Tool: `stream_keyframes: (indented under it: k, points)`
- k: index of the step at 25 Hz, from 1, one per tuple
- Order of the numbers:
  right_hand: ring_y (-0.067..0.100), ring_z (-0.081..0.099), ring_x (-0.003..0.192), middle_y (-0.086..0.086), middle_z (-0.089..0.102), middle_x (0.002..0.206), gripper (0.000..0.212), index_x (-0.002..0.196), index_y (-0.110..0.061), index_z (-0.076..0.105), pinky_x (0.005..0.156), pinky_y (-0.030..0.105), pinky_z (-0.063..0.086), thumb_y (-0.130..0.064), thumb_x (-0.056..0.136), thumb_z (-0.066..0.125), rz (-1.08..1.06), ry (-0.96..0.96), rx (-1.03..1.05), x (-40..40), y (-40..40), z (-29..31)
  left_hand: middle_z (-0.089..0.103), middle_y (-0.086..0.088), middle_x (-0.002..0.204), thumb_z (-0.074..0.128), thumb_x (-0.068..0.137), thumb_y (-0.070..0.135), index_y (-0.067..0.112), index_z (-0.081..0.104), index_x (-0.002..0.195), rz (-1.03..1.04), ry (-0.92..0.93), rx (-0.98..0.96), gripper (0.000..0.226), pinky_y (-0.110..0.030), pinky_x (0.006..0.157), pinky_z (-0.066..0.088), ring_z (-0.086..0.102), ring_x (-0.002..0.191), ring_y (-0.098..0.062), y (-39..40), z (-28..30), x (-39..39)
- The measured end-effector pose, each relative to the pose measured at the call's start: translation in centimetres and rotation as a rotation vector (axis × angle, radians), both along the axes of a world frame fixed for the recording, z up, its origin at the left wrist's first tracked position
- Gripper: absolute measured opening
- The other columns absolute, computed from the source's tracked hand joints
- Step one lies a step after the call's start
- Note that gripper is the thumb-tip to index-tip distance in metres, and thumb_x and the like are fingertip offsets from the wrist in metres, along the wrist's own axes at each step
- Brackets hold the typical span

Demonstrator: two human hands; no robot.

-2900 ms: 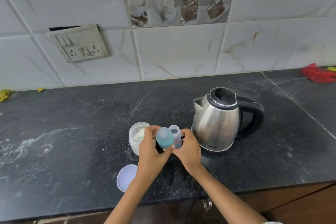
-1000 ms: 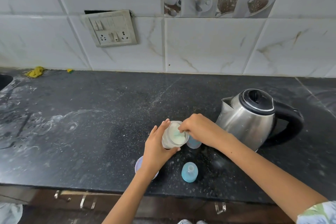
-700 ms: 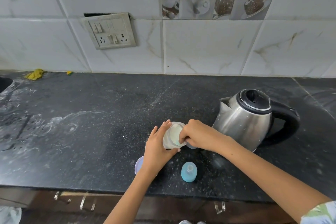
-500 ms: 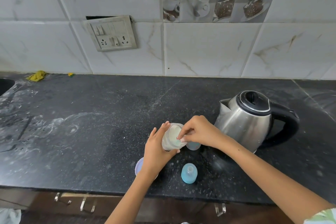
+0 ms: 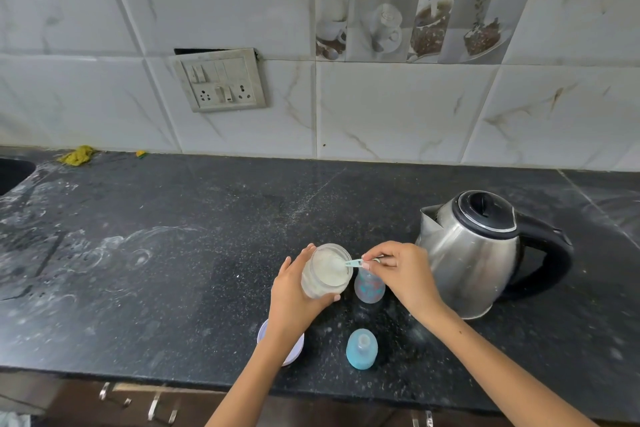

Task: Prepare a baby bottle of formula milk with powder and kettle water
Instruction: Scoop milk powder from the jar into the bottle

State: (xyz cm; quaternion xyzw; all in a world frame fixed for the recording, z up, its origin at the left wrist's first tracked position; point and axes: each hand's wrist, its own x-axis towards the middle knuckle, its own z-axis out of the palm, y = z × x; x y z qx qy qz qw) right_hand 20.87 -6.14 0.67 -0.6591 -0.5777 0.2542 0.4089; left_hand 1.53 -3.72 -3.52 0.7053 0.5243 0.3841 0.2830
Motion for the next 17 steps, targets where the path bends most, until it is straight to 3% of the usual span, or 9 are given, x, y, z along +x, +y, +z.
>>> stream_keyframes:
  k: [4,8,12,15,17]
  points:
    - [-0.004,0.069,0.074,-0.005,0.074,0.083,0.012,0.082,-0.01,0.078,0.07,0.008,0.054,0.001,0.079,0.077,0.007,0.018,0.049,-0.1,0.1,-0.4,0.054,0.004,0.139,0.09,0.058,0.024,0.018,0.054,0.131,0.001,0.0,0.004,0.081,-0.029,0.116,0.019,0.049,0.129,-0.015,0.0,0.0,0.1]
    - [-0.002,0.07,0.072,-0.009,0.074,0.074,0.009,0.08,-0.014,0.079,0.066,0.01,0.055,-0.005,0.078,0.08,-0.007,0.036,-0.011,-0.3,0.5,-0.5,0.052,0.004,0.141,0.09,0.059,0.026,0.016,0.053,0.133,-0.005,0.015,-0.01,0.084,-0.028,0.117,0.017,0.048,0.13,-0.013,0.2,0.0,0.1]
    - [0.015,0.074,0.069,0.004,0.077,0.07,0.01,0.076,-0.014,0.079,0.061,0.017,0.058,-0.004,0.074,0.081,-0.115,0.371,-0.176,-0.5,1.2,-0.4,0.053,0.004,0.141,0.09,0.058,0.028,0.018,0.053,0.132,-0.013,0.018,-0.032,0.083,-0.029,0.116,0.019,0.048,0.129,-0.013,0.5,-0.2,-0.1]
    - [0.017,0.076,0.077,0.011,0.078,0.077,0.007,0.082,-0.003,0.078,0.066,0.02,0.06,0.001,0.076,0.079,-0.13,0.592,-0.25,-0.6,1.5,-0.3,0.056,0.005,0.136,0.089,0.06,0.028,0.021,0.051,0.133,-0.001,-0.025,-0.109,0.083,-0.036,0.109,0.037,0.052,0.124,-0.014,1.2,-0.5,-0.8]
    - [0.017,0.076,0.078,0.013,0.078,0.079,0.008,0.083,0.0,0.077,0.065,0.018,0.059,0.002,0.075,0.079,-0.141,0.671,-0.253,-0.8,1.7,-0.1,0.061,0.007,0.126,0.089,0.061,0.027,0.024,0.05,0.129,0.0,-0.064,-0.171,0.079,-0.029,0.097,0.046,0.056,0.118,-0.014,1.9,-0.8,-1.3]
